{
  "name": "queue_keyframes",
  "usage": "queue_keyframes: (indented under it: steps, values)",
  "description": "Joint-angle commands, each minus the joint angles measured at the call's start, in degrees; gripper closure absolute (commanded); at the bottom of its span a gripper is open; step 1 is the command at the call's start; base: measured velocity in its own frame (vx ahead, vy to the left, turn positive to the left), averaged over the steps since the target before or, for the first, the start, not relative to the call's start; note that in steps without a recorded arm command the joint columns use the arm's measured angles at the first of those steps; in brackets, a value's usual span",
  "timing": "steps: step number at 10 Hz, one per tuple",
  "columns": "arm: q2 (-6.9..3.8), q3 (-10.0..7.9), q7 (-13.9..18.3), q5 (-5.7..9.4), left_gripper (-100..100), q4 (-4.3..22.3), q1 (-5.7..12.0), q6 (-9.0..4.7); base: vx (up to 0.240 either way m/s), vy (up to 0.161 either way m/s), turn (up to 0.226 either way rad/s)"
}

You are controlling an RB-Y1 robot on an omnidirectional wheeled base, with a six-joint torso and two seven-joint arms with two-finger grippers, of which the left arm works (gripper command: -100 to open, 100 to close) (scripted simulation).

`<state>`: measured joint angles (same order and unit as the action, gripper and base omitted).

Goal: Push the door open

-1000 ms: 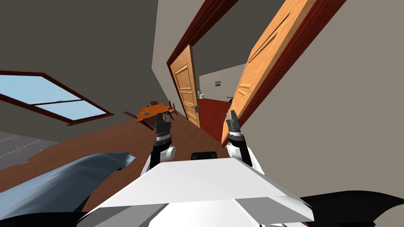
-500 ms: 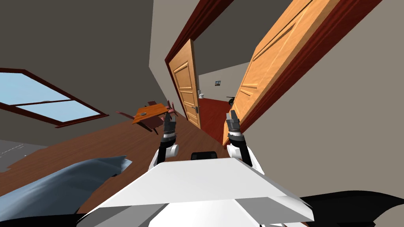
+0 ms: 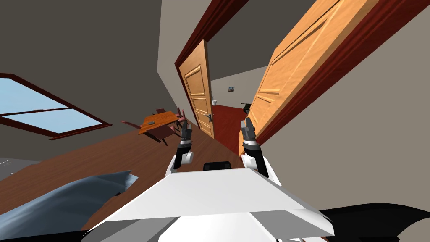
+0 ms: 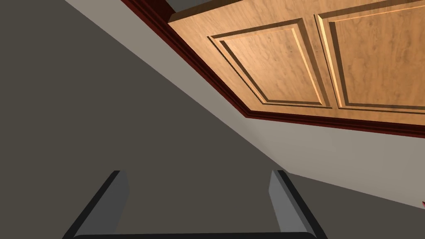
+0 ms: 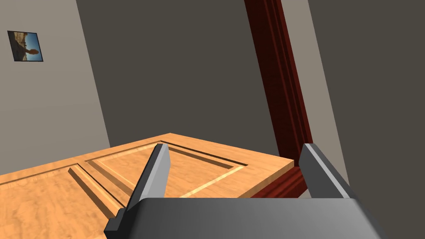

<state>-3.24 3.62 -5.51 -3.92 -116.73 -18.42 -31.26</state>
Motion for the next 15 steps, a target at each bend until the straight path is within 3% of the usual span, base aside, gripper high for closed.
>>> queue_keyframes:
  steps: [1, 10, 11, 14, 15]
  values:
    - [-0.46, 0.4, 1.0, 0.08, -100, 2.54, 1.64, 0.31, 0.098, 0.107, -0.04]
    - [-1.15, 4.46, 5.79, -0.41, -100, 18.87, 11.8, 1.32, 0.092, 0.095, -0.04]
    - [-1.15, 4.46, 5.79, -0.41, -100, 19.36, 11.8, 1.32, 0.074, 0.082, -0.019]
    - [-1.18, 5.94, 7.53, -0.58, -100, 24.88, 15.5, 1.69, 0.068, 0.086, -0.039]
    - [-1.18, 5.94, 7.53, -0.58, -100, 25.47, 15.5, 1.69, 0.056, 0.069, -0.018]
